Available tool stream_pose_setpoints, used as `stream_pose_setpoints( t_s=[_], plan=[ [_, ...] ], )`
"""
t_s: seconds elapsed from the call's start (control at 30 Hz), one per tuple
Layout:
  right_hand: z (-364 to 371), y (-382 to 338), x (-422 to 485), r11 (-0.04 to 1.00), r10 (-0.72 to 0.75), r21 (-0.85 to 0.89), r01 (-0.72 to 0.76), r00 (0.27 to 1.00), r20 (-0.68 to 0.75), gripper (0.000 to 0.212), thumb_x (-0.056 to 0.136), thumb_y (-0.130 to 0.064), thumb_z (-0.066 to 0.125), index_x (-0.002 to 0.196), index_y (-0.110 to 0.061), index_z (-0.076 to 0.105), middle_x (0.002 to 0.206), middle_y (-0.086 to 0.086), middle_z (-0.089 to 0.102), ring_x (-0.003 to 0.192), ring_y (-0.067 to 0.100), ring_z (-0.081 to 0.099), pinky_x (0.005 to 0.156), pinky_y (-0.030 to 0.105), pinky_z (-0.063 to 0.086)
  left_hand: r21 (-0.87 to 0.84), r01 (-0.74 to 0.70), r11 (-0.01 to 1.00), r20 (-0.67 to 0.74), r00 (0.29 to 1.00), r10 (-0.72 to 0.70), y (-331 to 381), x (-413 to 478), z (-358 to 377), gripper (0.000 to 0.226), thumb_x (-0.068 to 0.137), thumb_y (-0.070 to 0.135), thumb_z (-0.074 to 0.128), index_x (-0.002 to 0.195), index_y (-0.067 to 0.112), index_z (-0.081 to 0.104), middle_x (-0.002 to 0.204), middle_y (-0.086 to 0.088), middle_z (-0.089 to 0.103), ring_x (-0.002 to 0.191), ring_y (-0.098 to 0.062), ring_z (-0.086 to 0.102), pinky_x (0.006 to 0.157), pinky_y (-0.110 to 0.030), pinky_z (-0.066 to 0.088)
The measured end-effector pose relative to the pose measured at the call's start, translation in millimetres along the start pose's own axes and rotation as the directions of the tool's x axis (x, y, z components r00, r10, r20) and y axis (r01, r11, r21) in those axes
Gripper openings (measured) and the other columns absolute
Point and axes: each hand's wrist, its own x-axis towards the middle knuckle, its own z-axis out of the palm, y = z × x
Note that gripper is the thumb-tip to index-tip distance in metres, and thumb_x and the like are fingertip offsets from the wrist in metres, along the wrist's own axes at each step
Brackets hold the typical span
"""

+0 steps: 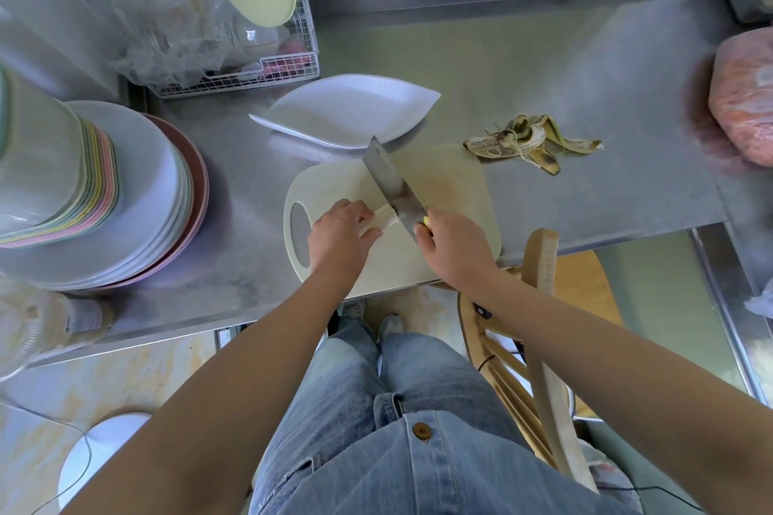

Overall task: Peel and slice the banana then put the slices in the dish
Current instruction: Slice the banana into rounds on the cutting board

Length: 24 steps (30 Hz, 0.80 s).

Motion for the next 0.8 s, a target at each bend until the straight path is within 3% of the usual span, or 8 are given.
stream_pose_setpoints(
  t_s=[0.1, 0.3, 0.47, 0.8],
  plan=[
    [-8.1, -0.2, -0.1, 1.000, -0.018, 0.003, 0.018, 1.000, -0.014, 0.025, 0.098, -0.028, 0.042, 0.091, -0.007, 0.054, 0.072, 0.002, 0.047, 0.070, 0.023, 0.052, 0.060, 0.032, 0.036, 0.007, 0.001, 1.000, -0.001, 1.000, -0.001, -0.2, 0.2, -0.2, 0.024, 0.084, 0.030, 0.070, 0.105, 0.020, 0.068, 0.106, 0.002, 0.064, 0.091, -0.023, 0.062, 0.077, -0.033, 0.049],
    [-8.2, -1.2, -3.3, 1.000, -0.028, 0.005, 0.028, 1.000, 0.008, 0.026, 0.098, -0.028, 0.042, 0.095, -0.006, 0.056, 0.075, 0.005, 0.054, 0.073, 0.024, 0.057, 0.060, 0.032, 0.040, -0.001, 0.006, 1.000, 0.003, 1.000, -0.006, 0.1, 0.2, -0.6, 0.023, 0.084, 0.030, 0.069, 0.105, 0.020, 0.068, 0.105, 0.001, 0.064, 0.092, -0.024, 0.061, 0.078, -0.034, 0.049],
    [-5.2, -3.3, -2.1, 1.000, -0.008, -0.003, 0.008, 1.000, 0.019, 0.025, 0.098, -0.027, 0.042, 0.093, -0.006, 0.055, 0.074, 0.004, 0.051, 0.069, 0.021, 0.048, 0.060, 0.031, 0.033, -0.004, 0.011, 1.000, 0.000, 1.000, -0.011, 0.6, -0.2, -0.4, 0.023, 0.084, 0.030, 0.069, 0.104, 0.020, 0.069, 0.104, 0.002, 0.064, 0.091, -0.023, 0.061, 0.077, -0.033, 0.048],
    [12.0, -3.6, -1.1, 1.000, 0.028, -0.007, -0.028, 0.995, 0.094, 0.028, 0.100, -0.028, 0.039, 0.098, -0.006, 0.056, 0.082, 0.010, 0.061, 0.076, 0.028, 0.061, 0.062, 0.034, 0.041, 0.009, 0.011, 1.000, 0.000, 1.000, -0.011, 0.8, -0.2, -1.4, 0.025, 0.084, 0.030, 0.070, 0.107, 0.021, 0.068, 0.105, 0.002, 0.064, 0.090, -0.023, 0.061, 0.075, -0.034, 0.050]
  ],
)
